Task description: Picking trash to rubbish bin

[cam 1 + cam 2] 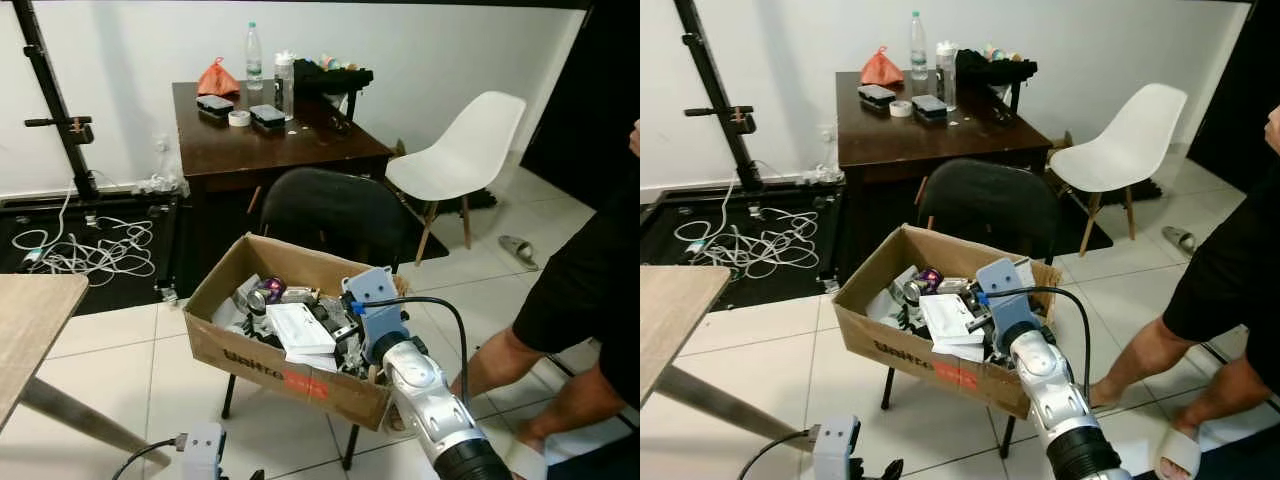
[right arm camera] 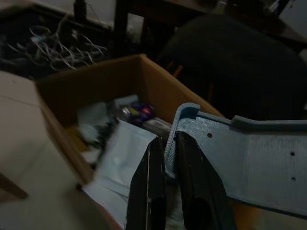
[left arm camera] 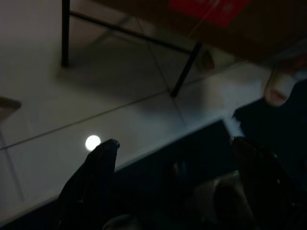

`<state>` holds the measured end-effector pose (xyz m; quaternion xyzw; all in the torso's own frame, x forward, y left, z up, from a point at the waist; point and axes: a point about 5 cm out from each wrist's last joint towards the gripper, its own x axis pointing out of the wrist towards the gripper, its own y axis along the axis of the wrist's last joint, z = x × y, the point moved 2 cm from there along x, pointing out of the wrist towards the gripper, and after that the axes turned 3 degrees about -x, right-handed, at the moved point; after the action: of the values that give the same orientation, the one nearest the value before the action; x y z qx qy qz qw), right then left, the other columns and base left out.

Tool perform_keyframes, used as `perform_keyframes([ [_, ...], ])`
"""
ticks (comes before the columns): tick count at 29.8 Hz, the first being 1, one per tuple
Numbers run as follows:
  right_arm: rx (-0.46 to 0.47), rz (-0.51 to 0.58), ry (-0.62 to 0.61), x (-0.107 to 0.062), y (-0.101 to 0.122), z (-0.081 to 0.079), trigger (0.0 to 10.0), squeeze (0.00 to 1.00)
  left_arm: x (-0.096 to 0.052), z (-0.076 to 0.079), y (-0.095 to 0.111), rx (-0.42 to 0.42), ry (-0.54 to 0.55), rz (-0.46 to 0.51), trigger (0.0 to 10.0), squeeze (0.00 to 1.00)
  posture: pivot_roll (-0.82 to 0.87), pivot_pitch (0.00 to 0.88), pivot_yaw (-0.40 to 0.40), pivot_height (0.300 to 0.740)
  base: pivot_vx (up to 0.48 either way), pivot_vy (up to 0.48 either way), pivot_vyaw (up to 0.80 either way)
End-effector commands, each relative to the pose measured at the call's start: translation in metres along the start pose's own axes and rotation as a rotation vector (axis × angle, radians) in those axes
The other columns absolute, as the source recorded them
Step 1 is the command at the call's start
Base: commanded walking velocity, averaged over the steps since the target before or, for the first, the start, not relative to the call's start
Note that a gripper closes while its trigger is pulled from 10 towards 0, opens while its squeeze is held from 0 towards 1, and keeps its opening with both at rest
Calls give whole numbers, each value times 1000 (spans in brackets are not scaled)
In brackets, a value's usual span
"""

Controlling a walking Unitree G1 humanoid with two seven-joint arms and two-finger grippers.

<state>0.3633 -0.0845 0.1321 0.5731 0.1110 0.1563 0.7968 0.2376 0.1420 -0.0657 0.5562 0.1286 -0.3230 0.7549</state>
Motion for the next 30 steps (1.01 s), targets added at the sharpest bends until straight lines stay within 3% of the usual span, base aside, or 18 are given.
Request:
perform_keyframes([
  [1, -7, -8, -6, -2, -4, 3, 10000, 0, -1, 3, -8, 6, -8, -31, 10000, 0, -137, 121, 12, 740, 319, 0, 0],
  [11, 12, -41, -56, -6, -13, 15, 10000, 0, -3, 3, -12, 10, -13, -43, 10000, 0, -142, 133, 20, 740, 322, 0, 0],
  [15, 13, -59, -65, -7, -16, 19, 10000, 0, -3, 2, -13, 11, -5, -48, 10000, 0, -143, 135, 20, 740, 307, 0, -713],
  [18, 7, -57, -71, -7, -16, 20, 10000, 0, -3, 2, -14, 12, -2, -51, 10000, 0, -144, 136, 21, 740, 0, 0, -800],
  [23, 11, -48, -80, -8, -17, 22, 10000, 0, -4, -1, -16, 25, 24, -64, 10000, 0, -144, 144, 26, 740, 0, 0, 0],
  [29, 104, -4, -37, -10, -17, 18, 10000, 12, -8, -4, -21, 32, 35, -78, 10000, 0, -138, 158, 35, 740, 0, 0, 0],
  [30, 125, 8, -30, -10, -16, 18, 10000, 1000, -9, -6, -22, 36, 38, -82, 10000, 0, -136, 161, 38, 740, 0, 0, 0],
])
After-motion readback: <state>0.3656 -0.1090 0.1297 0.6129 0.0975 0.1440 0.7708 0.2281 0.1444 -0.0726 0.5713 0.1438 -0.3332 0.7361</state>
